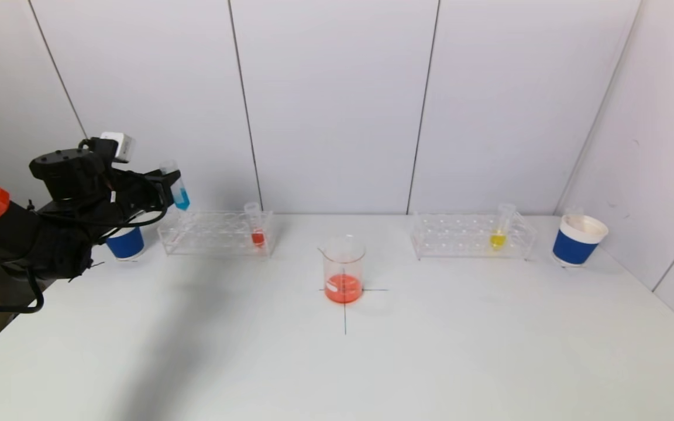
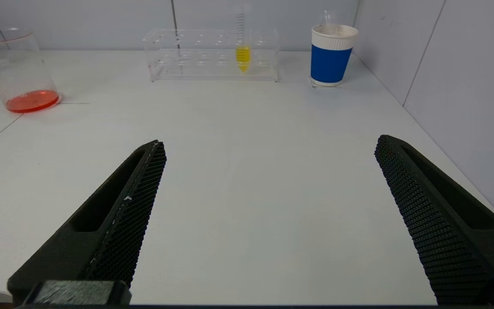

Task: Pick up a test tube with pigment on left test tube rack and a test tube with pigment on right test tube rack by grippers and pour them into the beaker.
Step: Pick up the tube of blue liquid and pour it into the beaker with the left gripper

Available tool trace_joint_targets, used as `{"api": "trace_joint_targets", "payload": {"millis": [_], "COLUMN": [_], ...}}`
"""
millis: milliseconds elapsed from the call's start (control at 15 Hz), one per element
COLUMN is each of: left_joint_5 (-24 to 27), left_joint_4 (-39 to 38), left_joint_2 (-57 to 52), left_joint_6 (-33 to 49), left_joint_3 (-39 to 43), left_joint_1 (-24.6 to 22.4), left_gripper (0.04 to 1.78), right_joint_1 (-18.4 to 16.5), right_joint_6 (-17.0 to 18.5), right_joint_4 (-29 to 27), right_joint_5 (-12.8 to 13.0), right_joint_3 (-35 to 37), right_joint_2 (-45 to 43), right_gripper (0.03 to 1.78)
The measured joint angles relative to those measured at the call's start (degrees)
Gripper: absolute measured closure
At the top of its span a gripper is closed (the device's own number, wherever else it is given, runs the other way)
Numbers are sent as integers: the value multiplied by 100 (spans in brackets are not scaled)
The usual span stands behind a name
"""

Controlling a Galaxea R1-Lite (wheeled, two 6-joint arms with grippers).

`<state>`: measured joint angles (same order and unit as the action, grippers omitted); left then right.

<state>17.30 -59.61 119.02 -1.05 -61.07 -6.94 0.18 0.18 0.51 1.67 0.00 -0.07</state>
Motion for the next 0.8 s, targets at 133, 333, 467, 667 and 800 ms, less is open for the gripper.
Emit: {"api": "trace_joint_targets", "payload": {"millis": [133,333,467,667,800], "left_joint_5": [6,6,17,26,52], "left_joint_4": [247,757,1052,1312,1436], "left_joint_2": [-151,-424,-612,-879,-1036], "left_joint_6": [-5,-11,-35,-169,-215], "left_joint_3": [-155,-452,-623,-795,-844], "left_joint_1": [2,63,193,449,641], "left_gripper": [140,140,140,140,140], "right_joint_1": [2,-2,2,2,2], "right_joint_6": [0,0,0,0,0], "right_joint_4": [0,0,0,-2,0], "right_joint_5": [-2,-2,-2,-2,0], "right_joint_3": [0,0,0,0,0], "right_joint_2": [0,0,0,0,0], "right_gripper": [4,4,4,4,4]}}
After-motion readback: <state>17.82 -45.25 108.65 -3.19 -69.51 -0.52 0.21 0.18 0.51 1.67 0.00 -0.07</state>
